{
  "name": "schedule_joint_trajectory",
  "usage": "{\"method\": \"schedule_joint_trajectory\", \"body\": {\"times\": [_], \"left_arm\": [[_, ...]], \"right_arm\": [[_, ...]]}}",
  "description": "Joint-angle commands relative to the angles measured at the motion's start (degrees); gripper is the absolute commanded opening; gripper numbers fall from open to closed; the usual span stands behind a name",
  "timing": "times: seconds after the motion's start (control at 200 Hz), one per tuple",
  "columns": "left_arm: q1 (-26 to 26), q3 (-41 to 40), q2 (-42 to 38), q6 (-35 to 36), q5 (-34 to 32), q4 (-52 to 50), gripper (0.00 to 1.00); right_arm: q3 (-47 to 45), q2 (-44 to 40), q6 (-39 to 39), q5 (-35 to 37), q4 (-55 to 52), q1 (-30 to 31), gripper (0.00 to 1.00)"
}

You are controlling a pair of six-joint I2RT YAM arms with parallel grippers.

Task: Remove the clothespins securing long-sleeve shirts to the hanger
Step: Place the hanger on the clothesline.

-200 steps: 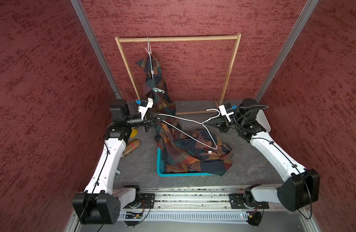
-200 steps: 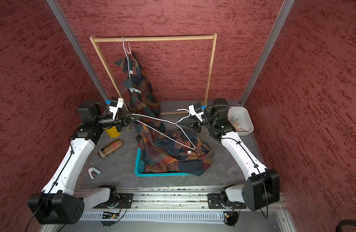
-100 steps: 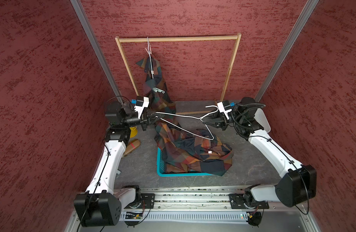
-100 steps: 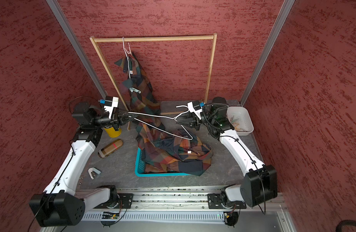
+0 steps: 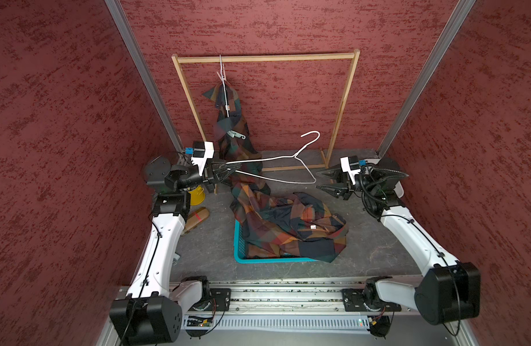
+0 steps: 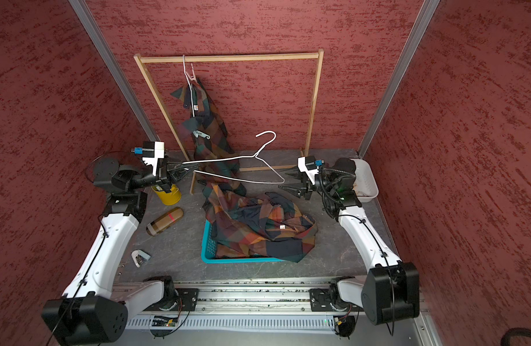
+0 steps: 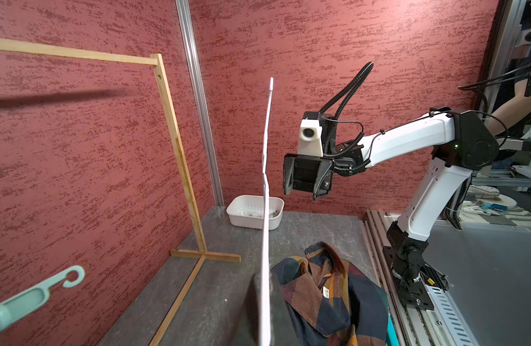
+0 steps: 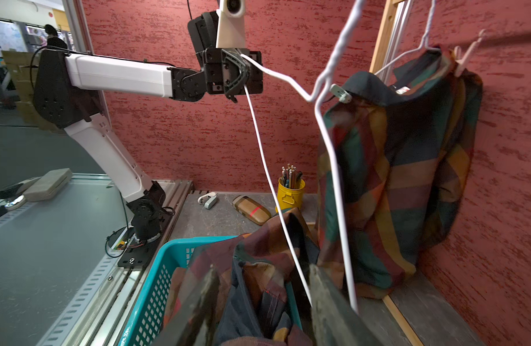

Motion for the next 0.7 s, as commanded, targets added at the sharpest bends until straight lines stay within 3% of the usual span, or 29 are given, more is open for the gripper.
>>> {"method": "schedule_joint_trajectory", "body": {"times": [0.0, 0.27, 0.436, 0.691], "left_arm": [[0.17, 0.08, -1.05, -1.34, -0.15, 1.98, 0.0], [0.19, -0.16, -1.67, -1.85, -0.21, 2.16, 0.0], [0.09, 0.01, -2.01, -2.13, -0.16, 2.35, 0.0], [-0.41, 0.03, -1.49, -3.77, -0.24, 5.75, 0.0]], "right_arm": [[-0.71, 0.01, 0.78, 1.12, 2.68, -1.03, 0.52], [1.01, 5.48, -0.65, 2.52, 3.95, -1.49, 0.54], [2.68, 9.68, 2.52, 1.82, 9.03, -1.42, 0.54], [5.67, 14.42, 3.0, 0.79, 10.43, 1.43, 0.53]]}}
